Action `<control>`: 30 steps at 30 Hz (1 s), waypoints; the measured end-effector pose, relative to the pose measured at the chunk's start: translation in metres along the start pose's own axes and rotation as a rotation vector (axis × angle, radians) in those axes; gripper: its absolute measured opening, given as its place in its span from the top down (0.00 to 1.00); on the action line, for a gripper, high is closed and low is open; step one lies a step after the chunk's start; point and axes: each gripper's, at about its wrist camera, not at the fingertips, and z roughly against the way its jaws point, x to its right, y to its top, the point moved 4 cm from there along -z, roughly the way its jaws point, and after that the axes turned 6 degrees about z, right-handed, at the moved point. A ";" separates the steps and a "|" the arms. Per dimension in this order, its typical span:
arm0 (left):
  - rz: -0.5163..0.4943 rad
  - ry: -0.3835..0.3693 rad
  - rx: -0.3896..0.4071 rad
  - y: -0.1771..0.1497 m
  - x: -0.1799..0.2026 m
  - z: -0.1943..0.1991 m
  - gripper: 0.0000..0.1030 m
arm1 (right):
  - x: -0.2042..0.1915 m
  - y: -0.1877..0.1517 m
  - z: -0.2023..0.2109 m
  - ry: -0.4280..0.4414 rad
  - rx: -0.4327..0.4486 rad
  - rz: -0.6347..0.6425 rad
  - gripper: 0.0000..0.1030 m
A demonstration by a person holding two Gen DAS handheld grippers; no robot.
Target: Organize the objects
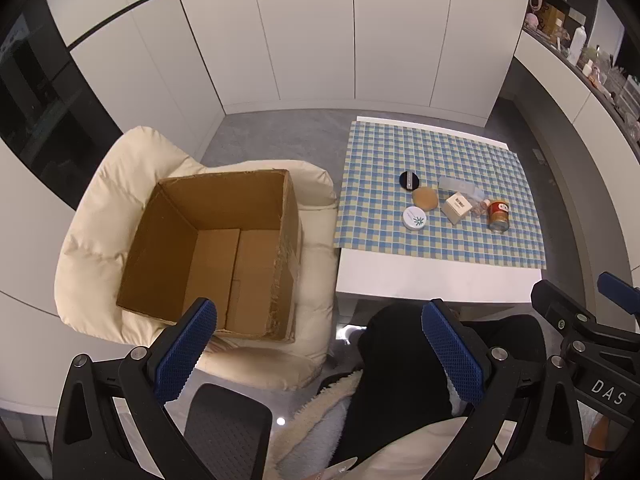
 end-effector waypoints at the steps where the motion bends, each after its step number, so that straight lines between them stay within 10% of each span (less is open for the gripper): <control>1: 0.003 -0.003 -0.002 0.000 0.000 0.000 0.01 | 0.000 -0.001 0.000 0.001 0.001 -0.001 0.00; 30: 0.017 -0.014 -0.018 -0.001 0.001 -0.002 0.01 | -0.001 -0.002 0.006 0.011 0.008 0.003 0.00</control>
